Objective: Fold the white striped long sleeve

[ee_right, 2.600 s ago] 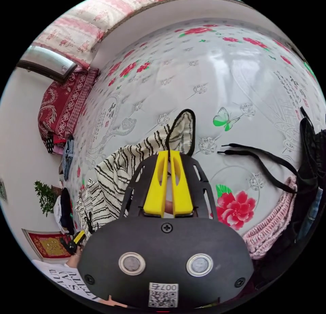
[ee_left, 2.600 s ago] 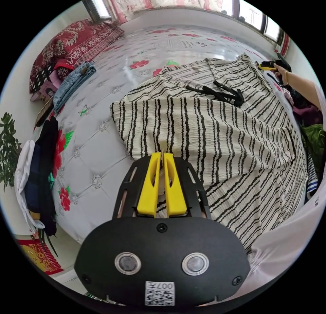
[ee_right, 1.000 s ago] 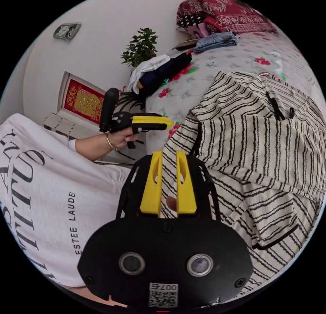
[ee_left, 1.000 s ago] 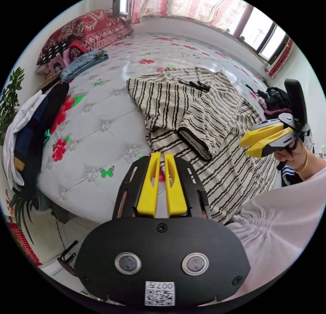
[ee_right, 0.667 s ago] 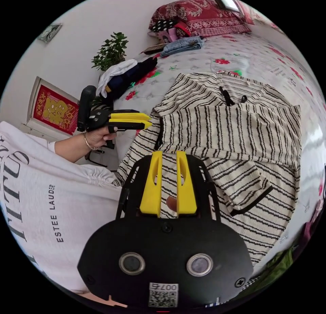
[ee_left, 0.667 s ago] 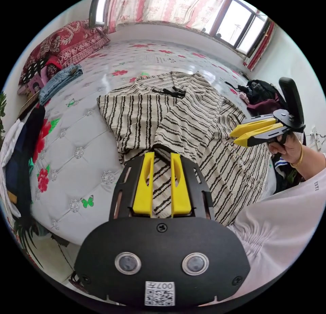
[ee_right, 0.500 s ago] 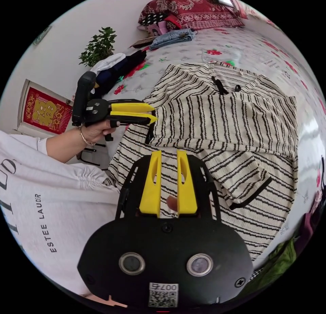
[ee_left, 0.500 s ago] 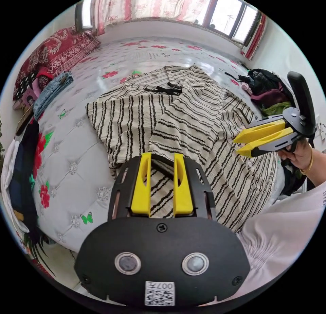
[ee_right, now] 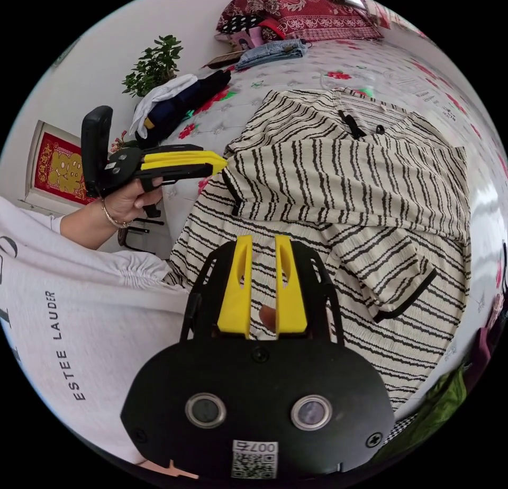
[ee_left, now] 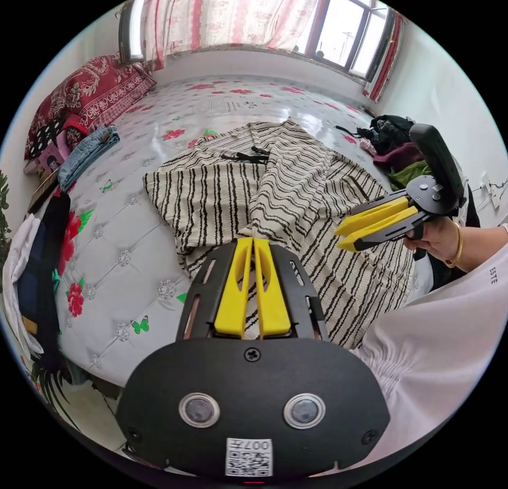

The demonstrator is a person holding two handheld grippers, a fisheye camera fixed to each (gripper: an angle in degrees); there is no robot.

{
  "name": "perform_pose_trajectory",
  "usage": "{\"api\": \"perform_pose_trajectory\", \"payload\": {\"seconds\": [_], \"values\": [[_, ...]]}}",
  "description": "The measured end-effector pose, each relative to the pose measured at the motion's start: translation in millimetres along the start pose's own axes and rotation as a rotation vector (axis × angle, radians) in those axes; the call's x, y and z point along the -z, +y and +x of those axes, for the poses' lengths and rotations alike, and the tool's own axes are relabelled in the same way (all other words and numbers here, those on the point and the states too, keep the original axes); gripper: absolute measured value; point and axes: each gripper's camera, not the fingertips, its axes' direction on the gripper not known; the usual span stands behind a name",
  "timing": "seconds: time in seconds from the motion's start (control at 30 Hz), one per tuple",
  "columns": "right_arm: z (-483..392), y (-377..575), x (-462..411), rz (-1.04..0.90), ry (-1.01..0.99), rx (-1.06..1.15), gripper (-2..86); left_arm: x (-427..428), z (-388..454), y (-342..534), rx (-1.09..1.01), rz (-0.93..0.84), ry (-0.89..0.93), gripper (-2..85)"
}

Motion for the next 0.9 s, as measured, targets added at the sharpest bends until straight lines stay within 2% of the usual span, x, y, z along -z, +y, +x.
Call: {"api": "perform_pose_trajectory", "payload": {"seconds": [0.23, 0.5, 0.6, 0.77, 0.9], "values": [[-37.2, -40.5, -38.7, -0.074, 0.053, 0.098, 7.1, 3.4, 8.2, -19.2, 0.029, 0.034, 0.108, -0.9], [-40.9, -74.8, -64.0, -0.128, 0.093, 0.065, 5.5, 12.7, 5.8, -25.4, 0.04, 0.041, 0.128, -1.0], [-38.5, -73.9, -65.3, -0.139, 0.126, 0.064, 3.9, 12.8, 3.4, -25.2, 0.036, 0.035, 0.091, -0.9], [-48.4, -51.9, -41.5, -0.081, 0.06, 0.128, 2.4, 10.0, -10.2, -18.1, 0.046, 0.032, 0.019, -0.3], [-57.2, -36.8, -40.4, -0.105, 0.049, 0.163, 2.1, -14.4, -27.8, -22.4, 0.072, -0.035, 0.04, 3.9]]}}
